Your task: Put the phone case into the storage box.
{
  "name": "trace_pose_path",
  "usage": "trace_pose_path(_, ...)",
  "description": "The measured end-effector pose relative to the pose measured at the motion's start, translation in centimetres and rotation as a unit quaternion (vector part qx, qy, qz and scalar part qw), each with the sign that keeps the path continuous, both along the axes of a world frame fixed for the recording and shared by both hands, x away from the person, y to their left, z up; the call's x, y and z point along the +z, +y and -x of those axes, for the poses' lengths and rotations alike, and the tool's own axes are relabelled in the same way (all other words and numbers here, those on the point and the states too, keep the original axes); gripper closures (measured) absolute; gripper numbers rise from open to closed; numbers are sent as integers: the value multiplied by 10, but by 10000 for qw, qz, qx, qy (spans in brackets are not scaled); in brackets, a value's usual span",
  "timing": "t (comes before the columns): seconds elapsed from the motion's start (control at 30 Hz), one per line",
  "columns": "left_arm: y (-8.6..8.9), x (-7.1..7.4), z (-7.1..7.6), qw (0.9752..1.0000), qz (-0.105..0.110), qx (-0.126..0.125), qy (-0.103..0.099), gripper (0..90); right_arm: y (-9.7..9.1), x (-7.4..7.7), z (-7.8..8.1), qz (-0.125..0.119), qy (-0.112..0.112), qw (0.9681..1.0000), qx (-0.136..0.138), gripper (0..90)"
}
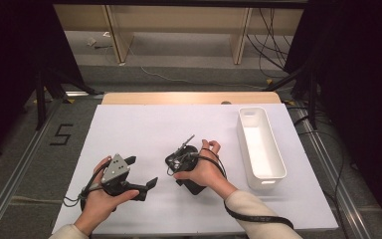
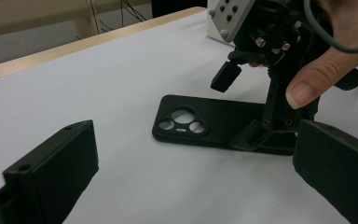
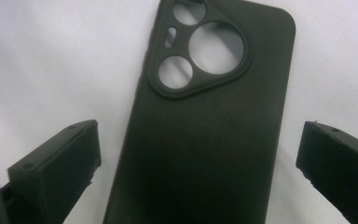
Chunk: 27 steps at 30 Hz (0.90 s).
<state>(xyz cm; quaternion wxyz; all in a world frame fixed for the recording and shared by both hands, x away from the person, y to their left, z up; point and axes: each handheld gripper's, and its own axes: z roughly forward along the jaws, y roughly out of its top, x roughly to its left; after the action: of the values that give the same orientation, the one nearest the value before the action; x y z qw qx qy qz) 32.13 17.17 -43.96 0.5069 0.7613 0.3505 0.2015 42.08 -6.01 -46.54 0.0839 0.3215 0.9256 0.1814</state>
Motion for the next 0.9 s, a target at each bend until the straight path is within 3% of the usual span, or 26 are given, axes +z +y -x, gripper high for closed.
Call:
trace_pose_path(0.37, 0, 0, 0, 10000, -14, -4, -2, 0, 2, -5, -4, 266, 108, 9996, 76, 10)
trace_pose_path(0.9, 0, -1, 0, 10000, 0, -8, 12, 0, 5, -8, -9, 445, 326, 9984, 107, 31)
